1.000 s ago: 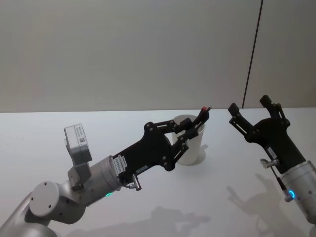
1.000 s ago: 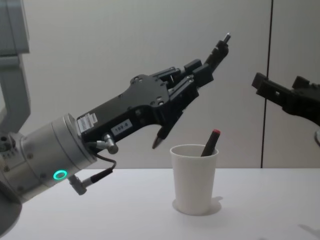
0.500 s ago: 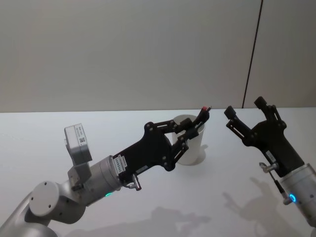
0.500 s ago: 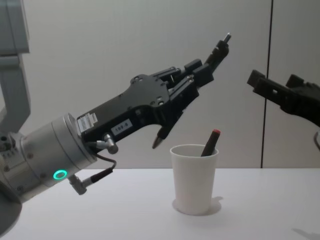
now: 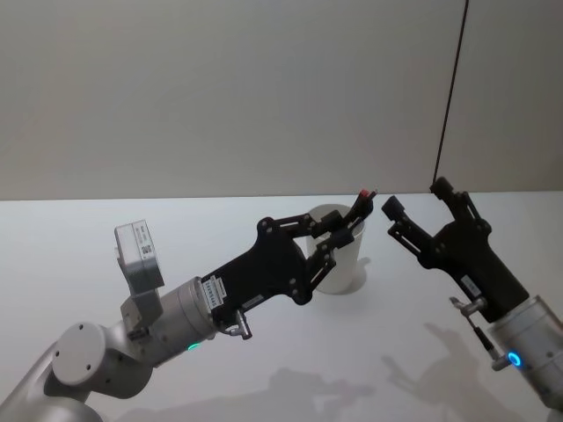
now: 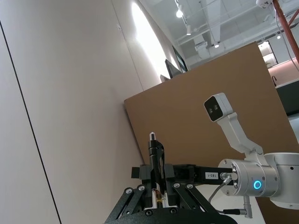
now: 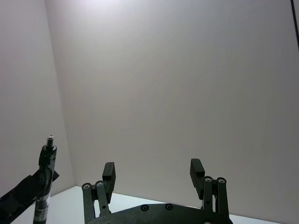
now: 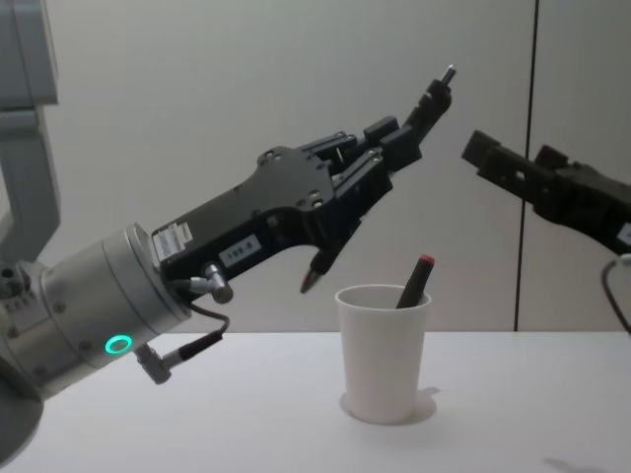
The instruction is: Place the pen into the pen holder.
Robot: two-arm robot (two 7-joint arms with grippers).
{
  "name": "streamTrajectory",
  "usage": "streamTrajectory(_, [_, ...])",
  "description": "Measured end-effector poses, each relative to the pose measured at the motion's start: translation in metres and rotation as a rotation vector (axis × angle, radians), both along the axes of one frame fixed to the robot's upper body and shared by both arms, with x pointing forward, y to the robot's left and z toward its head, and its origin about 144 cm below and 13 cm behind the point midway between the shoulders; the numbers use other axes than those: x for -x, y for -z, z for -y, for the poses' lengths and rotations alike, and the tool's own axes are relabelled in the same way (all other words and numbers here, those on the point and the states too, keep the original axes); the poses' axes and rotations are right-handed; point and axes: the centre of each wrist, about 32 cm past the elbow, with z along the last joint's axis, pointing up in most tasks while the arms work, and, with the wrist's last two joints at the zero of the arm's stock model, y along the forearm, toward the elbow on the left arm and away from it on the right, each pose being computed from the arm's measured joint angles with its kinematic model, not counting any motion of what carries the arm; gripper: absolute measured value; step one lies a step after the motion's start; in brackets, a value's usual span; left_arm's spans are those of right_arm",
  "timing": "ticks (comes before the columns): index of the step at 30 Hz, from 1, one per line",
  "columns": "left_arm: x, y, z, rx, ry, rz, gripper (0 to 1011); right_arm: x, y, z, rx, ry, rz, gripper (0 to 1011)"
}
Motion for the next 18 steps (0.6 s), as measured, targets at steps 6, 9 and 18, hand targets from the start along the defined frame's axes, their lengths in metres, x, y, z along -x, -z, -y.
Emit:
streamTrajectory(6, [0.0,0.0,0.0,0.0,0.0,0.0,172,-0.002,0.0,-0.004,-0.015,-0.038,-0.008,1001])
streamTrajectory(9, [0.0,0.0,0.0,0.0,0.0,0.0,172,-0.003,0.001,-0.006,-0.022,-0.053,-0.013,1001])
streamTrajectory(18, [0.0,0.0,0.0,0.0,0.0,0.0,172,-0.007,0.0,-0.012,-0.05,-0.11,-0.019,1001])
